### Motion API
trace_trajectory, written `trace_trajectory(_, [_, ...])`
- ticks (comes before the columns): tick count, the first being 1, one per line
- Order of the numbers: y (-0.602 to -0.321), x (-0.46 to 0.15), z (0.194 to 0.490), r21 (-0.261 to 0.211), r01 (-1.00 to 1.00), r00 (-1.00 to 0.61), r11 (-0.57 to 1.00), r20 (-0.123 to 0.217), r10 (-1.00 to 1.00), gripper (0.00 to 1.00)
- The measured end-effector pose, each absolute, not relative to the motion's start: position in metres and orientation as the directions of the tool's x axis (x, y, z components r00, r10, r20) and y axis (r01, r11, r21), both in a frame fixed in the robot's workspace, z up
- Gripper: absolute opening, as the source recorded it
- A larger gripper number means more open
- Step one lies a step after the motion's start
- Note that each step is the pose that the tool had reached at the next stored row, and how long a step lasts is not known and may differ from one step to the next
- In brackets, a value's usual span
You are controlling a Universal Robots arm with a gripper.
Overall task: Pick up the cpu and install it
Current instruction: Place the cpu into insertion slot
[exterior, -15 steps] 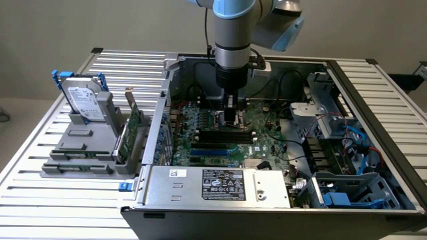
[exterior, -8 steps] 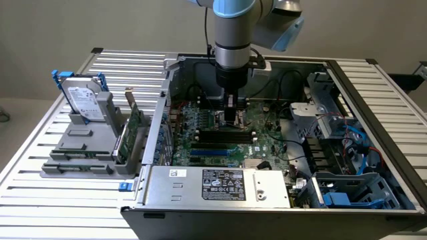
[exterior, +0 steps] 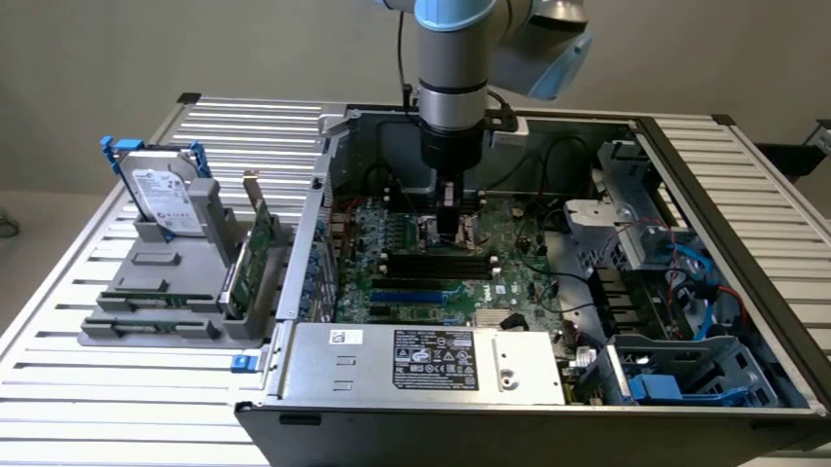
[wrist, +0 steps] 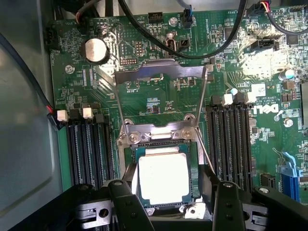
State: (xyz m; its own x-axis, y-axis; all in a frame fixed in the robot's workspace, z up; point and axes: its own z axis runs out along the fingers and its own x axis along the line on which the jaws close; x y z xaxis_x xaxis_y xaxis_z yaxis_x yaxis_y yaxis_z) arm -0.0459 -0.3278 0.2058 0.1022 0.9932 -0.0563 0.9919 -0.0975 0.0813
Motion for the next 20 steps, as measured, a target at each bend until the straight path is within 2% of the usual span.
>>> trace_trajectory(8, [-0.328, -0.046, 0.225, 0.081, 0.992, 0.102, -0.098, -0.056, 0.993, 0.62])
trace_trajectory(9, [-0.328, -0.046, 0.227, 0.081, 0.992, 0.102, -0.097, -0.056, 0.993, 0.60])
trace_trajectory(10, [-0.328, -0.045, 0.228, 0.081, 0.992, 0.102, -0.097, -0.056, 0.993, 0.54])
trace_trajectory(12, [-0.328, -0.045, 0.230, 0.081, 0.992, 0.102, -0.097, -0.056, 0.993, 0.54])
trace_trajectory(13, [-0.328, -0.045, 0.231, 0.081, 0.992, 0.102, -0.097, -0.056, 0.993, 0.47])
trace_trajectory(17, [-0.328, -0.044, 0.243, 0.081, 0.992, 0.102, -0.097, -0.056, 0.993, 0.45])
trace_trajectory(19, [-0.328, -0.043, 0.249, 0.080, 0.992, 0.102, -0.097, -0.057, 0.993, 0.32])
trace_trajectory(20, [-0.328, -0.042, 0.251, 0.079, 0.992, 0.102, -0.097, -0.056, 0.993, 0.32])
